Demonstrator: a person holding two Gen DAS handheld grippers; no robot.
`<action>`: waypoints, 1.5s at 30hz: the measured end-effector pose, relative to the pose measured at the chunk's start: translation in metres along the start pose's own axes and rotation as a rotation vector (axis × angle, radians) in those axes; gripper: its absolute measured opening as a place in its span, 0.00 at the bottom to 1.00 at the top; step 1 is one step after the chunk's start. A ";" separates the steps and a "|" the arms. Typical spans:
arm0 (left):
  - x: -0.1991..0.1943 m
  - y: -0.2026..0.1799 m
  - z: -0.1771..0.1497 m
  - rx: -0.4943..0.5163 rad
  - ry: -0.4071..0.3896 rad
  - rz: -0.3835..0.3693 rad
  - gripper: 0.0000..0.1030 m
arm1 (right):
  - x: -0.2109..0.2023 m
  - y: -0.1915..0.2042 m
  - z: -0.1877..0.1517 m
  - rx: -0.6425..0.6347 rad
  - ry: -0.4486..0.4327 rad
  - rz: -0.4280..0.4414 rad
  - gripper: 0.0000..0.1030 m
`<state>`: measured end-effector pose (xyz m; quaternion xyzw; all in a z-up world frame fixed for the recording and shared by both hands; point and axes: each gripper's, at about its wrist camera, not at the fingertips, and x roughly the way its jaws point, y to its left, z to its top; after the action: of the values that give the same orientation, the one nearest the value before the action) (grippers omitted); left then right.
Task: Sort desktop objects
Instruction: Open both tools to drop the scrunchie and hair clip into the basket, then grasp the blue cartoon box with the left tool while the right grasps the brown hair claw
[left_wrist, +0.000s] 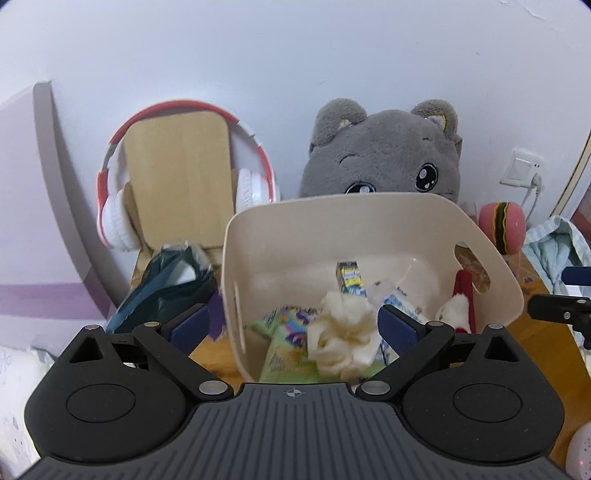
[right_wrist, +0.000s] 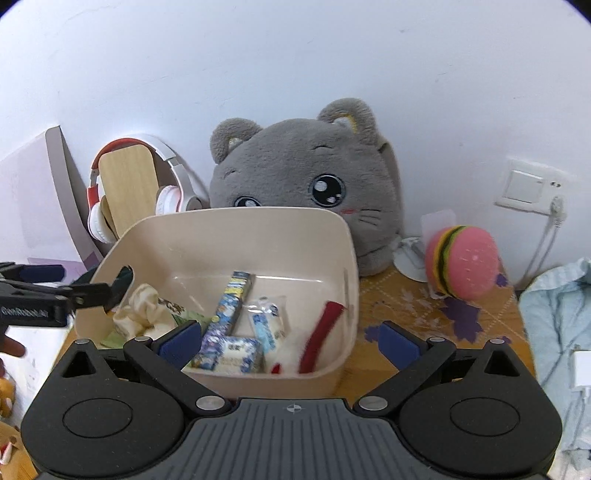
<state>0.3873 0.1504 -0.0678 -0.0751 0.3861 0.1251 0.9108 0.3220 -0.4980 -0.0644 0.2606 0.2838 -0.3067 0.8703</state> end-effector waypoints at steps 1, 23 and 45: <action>-0.002 0.003 -0.003 -0.010 0.008 -0.009 0.96 | -0.003 -0.002 -0.004 0.001 -0.002 -0.010 1.00; 0.009 0.007 -0.085 0.022 0.155 -0.054 0.96 | 0.015 -0.055 -0.083 0.099 0.175 -0.121 1.00; 0.066 0.006 -0.108 0.021 0.299 -0.013 0.96 | 0.080 -0.033 -0.082 0.112 0.261 -0.152 1.00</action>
<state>0.3562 0.1421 -0.1898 -0.0860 0.5183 0.1028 0.8446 0.3243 -0.4996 -0.1828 0.3244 0.3959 -0.3504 0.7844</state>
